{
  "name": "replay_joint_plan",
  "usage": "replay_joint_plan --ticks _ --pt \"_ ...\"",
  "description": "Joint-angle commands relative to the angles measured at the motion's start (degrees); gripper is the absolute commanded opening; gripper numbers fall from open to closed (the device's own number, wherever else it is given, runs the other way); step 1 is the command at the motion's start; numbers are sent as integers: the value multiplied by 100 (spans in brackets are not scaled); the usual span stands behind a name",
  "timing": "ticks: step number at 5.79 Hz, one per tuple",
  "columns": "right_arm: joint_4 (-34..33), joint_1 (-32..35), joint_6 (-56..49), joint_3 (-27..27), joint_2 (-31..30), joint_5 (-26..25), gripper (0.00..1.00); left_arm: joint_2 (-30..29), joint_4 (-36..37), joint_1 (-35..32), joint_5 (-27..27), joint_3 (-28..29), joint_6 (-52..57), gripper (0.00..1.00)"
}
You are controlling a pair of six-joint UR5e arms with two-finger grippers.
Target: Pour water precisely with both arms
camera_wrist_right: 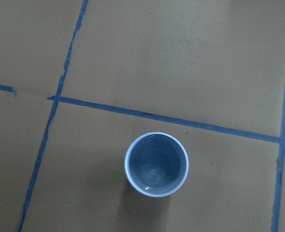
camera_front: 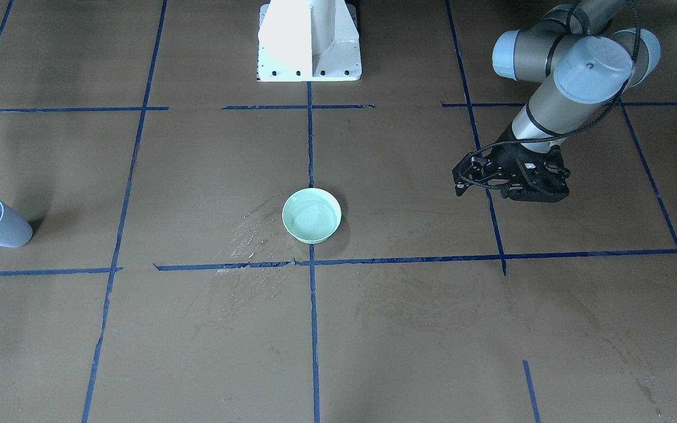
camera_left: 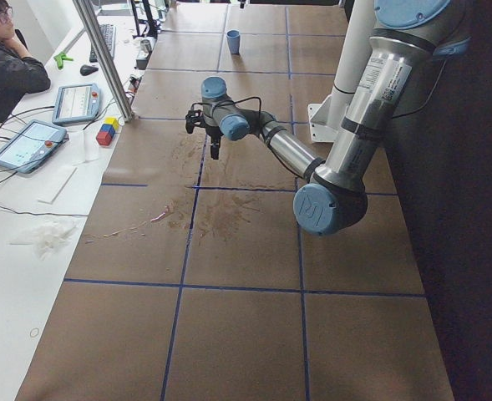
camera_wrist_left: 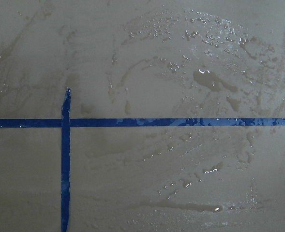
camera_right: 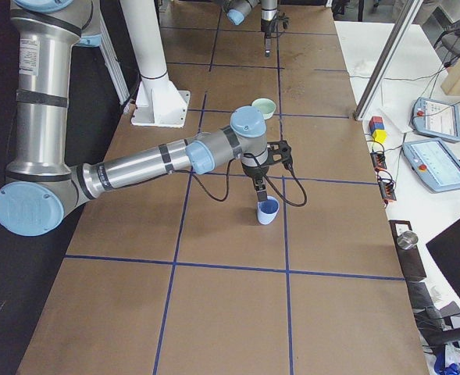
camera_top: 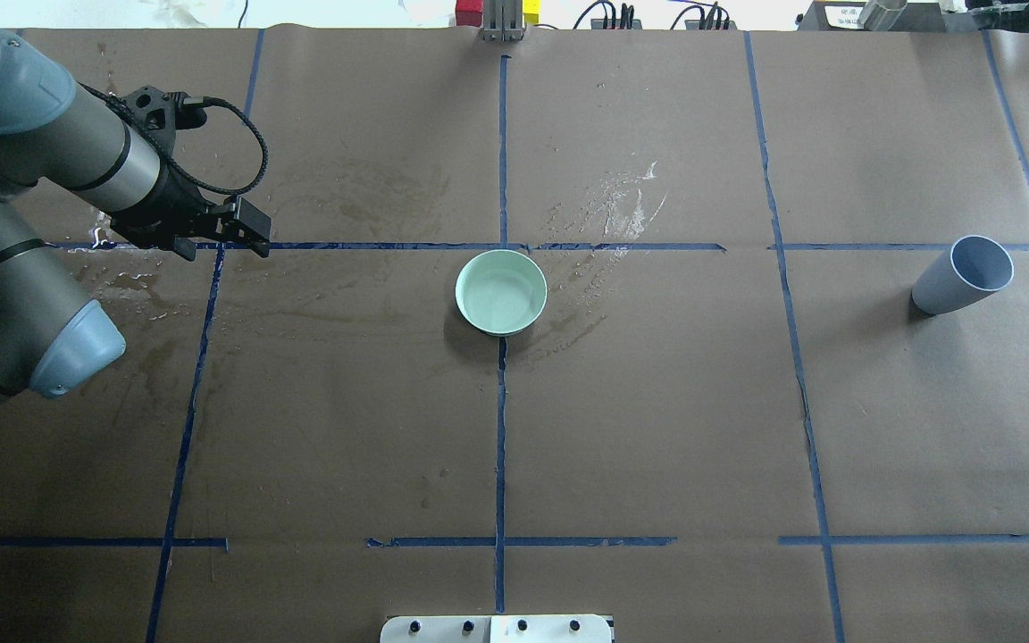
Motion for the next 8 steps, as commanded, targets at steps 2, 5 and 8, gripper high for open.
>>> replay_joint_plan --ticks 2,5,8 --pt "2590 -1740 2253 13 -944 -1950 100 2 -6 0 1 18 -9 100" --pt "4278 -2955 3065 -853 -1219 -3936 100 10 -6 0 1 1 -18 100" --pt "5233 -3833 3548 -1893 -1114 -5396 100 11 -6 0 1 -8 -27 100"
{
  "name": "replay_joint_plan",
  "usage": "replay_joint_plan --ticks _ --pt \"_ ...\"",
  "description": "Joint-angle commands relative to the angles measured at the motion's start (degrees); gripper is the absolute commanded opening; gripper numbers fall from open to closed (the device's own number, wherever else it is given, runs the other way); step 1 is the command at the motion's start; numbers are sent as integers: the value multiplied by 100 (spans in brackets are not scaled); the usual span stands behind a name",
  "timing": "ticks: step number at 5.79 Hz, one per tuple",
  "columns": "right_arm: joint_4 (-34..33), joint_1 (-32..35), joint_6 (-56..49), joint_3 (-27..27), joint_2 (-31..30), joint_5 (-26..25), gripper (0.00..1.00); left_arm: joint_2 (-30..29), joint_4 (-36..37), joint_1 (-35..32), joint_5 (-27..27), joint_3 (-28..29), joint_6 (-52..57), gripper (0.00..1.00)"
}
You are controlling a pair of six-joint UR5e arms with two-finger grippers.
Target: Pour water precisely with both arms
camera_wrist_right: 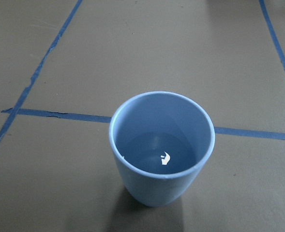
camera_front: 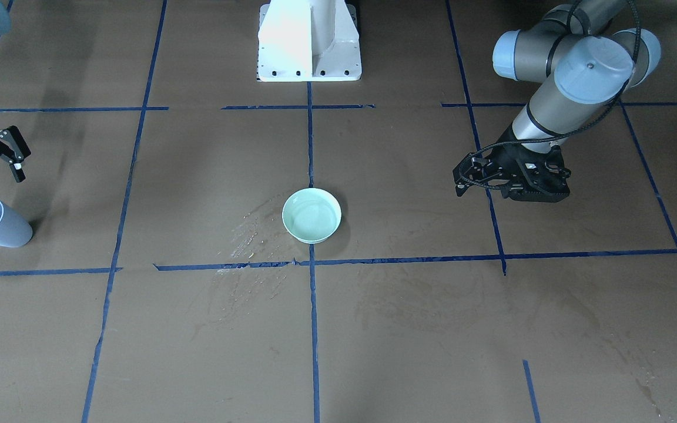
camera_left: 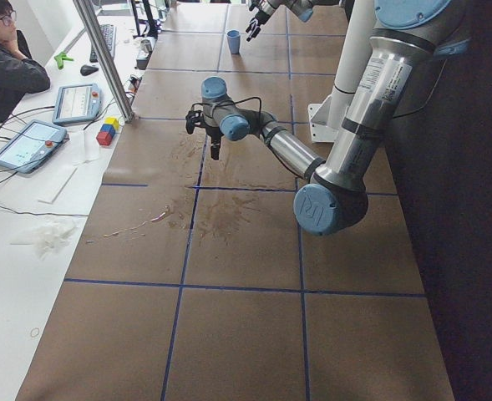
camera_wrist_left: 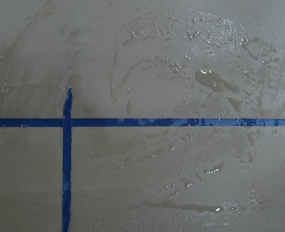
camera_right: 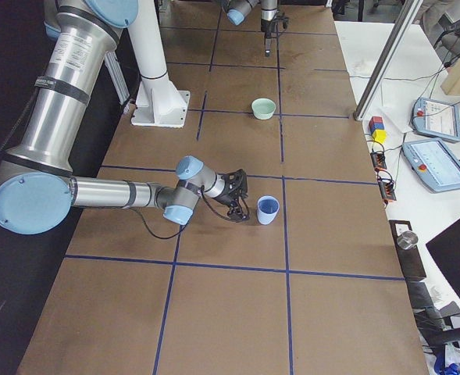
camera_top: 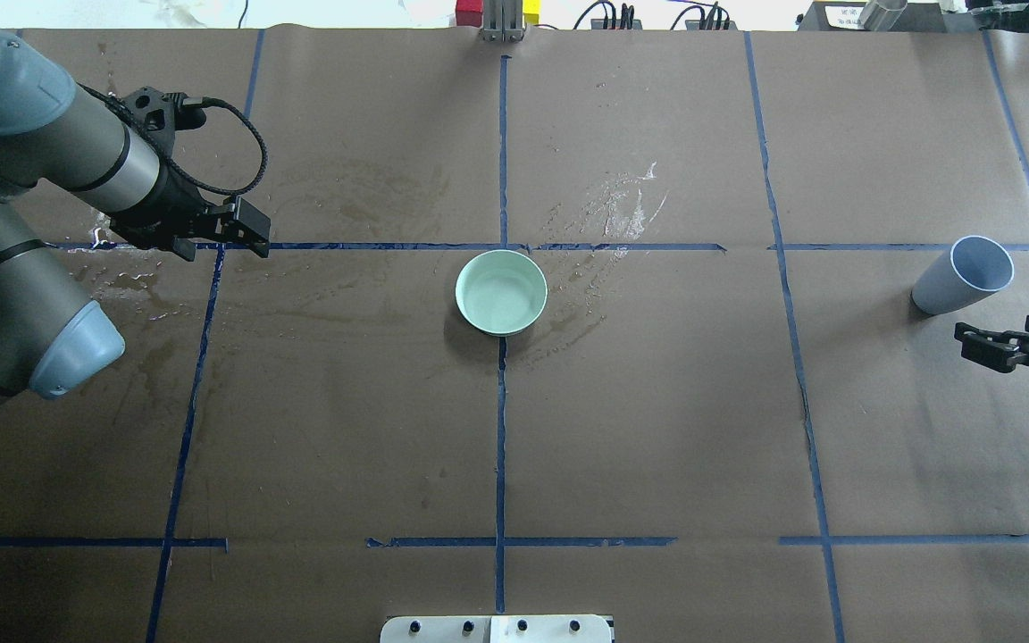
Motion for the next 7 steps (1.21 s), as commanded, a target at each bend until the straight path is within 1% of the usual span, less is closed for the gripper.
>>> replay_joint_plan --ticks 1,2,3,4,5,7 --pt "140 -714 371 -515 260 -1167 100 2 0 0 0 4 7 100" --pt "453 -839 408 -962 402 -1504 100 2 0 0 0 -5 7 100" --pt "883 -849 408 -1245 420 -1768 100 2 0 0 9 4 -2 100" --pt "896 -841 408 -1248 525 -2084 100 2 0 0 9 4 -2 100" --pt "896 -849 408 -1282 665 -2270 100 2 0 0 9 -5 -2 100" --pt "887 -849 399 -1352 806 -2508 100 2 0 0 9 -5 -2 100"
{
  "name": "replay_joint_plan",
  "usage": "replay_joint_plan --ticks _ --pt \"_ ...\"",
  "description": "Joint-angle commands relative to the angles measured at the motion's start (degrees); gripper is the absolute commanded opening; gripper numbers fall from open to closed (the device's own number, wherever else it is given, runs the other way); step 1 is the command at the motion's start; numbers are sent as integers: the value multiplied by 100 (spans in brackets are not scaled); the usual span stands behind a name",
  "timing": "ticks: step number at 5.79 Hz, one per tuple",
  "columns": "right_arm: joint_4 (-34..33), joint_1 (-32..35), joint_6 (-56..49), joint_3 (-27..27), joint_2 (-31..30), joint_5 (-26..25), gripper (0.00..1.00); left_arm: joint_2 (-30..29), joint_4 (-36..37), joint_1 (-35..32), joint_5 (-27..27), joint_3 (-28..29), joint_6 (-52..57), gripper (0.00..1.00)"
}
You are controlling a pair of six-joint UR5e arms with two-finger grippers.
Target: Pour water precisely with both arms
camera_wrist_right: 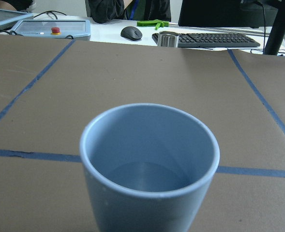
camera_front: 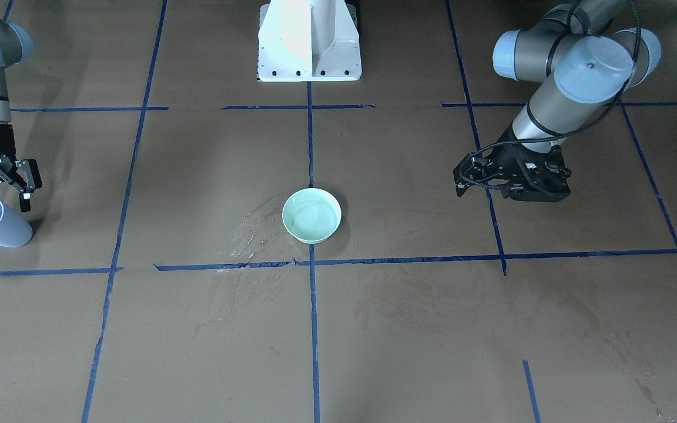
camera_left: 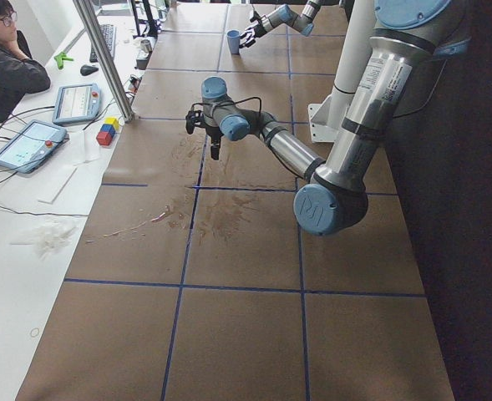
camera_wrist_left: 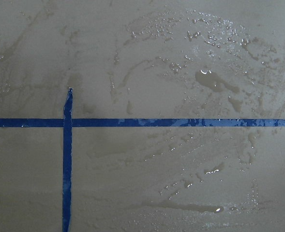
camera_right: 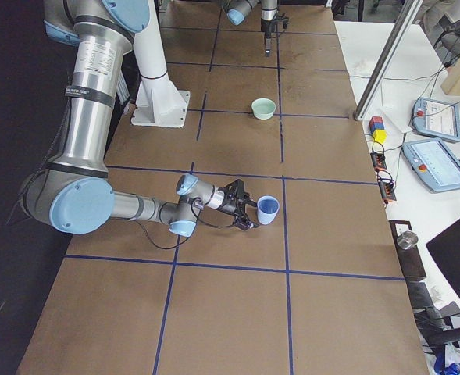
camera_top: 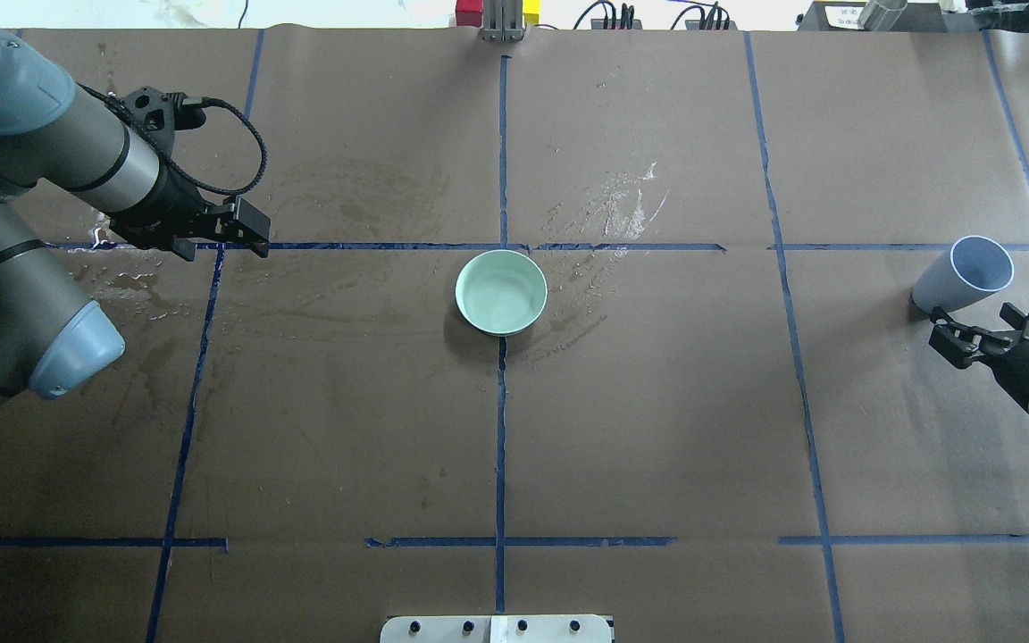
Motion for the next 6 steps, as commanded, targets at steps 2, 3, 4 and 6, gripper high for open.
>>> replay_joint_plan --ticks 2,3,4,6 --pt "-4 -9 -19 -108 237 -193 100 9 0 0 0 -1 -9 100" --pt "-4 -9 -37 -143 246 -202 100 9 0 0 0 8 -9 100" --pt "-4 -9 -63 -152 246 -202 100 9 0 0 0 -1 -9 100" --pt "-4 -1 -81 -153 255 -211 100 9 0 0 9 8 -9 100"
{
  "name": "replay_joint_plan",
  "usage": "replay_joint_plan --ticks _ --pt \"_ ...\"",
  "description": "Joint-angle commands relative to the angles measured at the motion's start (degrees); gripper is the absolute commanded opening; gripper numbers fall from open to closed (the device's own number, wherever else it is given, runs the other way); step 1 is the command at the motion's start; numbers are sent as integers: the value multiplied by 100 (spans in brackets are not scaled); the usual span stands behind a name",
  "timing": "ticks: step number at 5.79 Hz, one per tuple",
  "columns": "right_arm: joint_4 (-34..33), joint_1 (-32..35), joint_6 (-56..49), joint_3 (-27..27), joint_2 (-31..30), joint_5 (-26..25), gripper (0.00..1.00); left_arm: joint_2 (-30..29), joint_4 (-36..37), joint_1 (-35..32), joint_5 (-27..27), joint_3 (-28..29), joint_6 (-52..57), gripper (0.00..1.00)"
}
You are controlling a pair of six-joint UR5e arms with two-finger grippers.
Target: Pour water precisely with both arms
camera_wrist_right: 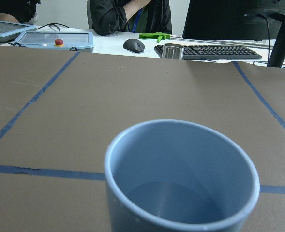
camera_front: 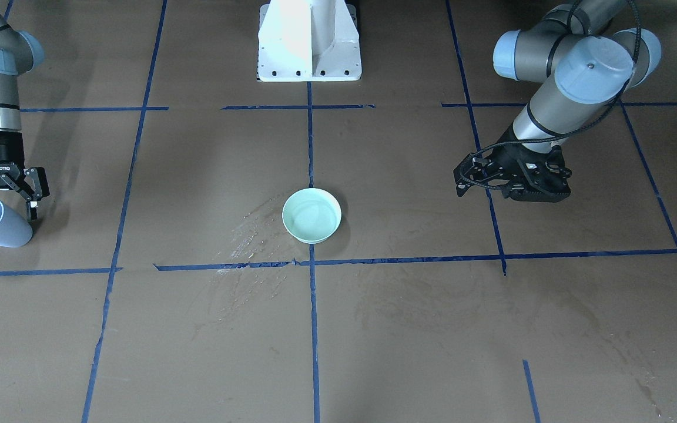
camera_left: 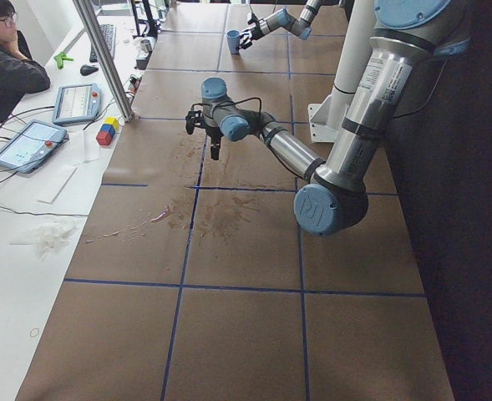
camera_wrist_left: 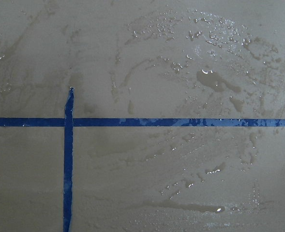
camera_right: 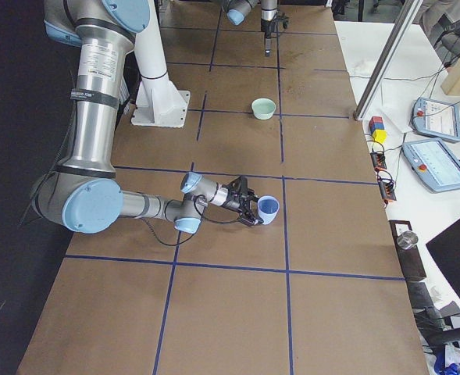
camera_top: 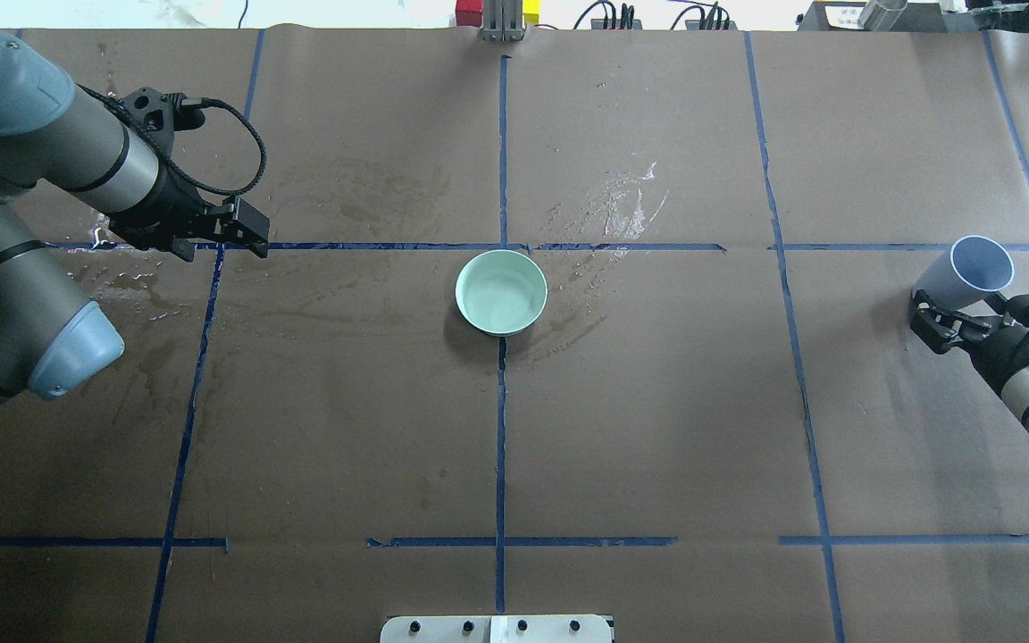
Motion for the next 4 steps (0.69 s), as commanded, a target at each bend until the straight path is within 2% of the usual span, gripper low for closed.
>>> replay_joint_plan --ticks 1,4 --pt "0 -6 -19 -6 12 -154 100 0 0 0 6 2 0 100" --pt "-17 -6 -19 -24 21 -287 100 0 0 0 6 2 9 100"
